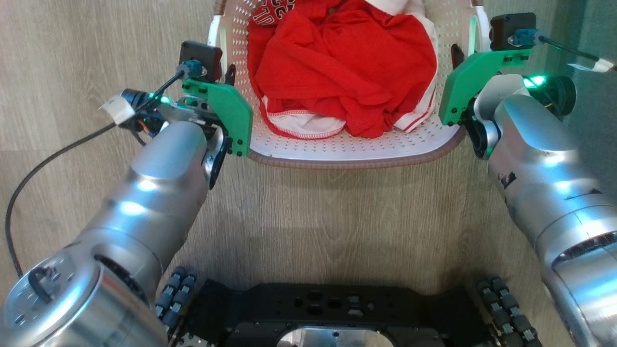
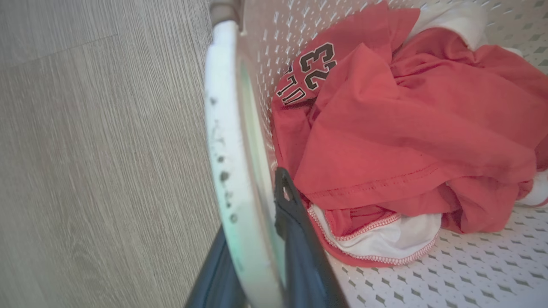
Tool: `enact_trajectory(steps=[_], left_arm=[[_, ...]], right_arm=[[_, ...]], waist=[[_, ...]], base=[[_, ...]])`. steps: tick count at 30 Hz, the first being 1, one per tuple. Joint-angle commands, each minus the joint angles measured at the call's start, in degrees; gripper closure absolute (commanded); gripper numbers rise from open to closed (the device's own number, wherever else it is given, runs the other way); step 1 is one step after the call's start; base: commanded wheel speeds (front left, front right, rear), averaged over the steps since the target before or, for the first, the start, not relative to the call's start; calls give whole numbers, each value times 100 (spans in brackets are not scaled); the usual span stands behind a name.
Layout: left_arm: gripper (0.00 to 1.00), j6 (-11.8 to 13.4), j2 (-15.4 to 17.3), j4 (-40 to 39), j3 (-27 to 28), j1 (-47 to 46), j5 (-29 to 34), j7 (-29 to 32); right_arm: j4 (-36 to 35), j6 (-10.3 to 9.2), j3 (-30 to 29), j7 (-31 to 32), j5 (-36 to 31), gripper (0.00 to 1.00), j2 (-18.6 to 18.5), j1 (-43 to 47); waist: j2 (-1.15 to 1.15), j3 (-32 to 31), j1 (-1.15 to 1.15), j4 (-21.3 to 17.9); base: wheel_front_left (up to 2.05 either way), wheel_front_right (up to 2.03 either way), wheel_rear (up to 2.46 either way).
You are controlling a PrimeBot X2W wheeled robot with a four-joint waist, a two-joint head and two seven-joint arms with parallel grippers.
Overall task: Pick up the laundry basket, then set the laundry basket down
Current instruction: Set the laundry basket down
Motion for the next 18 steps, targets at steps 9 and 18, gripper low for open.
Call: enact_trajectory(steps=[9,18], left_arm=[[100,52,248,45,-175,-31,-16,-8],[100,91,248,69,-196,-4,-174,109]], right_arm=[[-35,-9,48,-60,-132,100,41,180],[-35,-9,123,-48,-79,69,42,198]], waist=[[0,57,0,43],[0,36,0,24]], base=[[0,0,0],[0,0,0]])
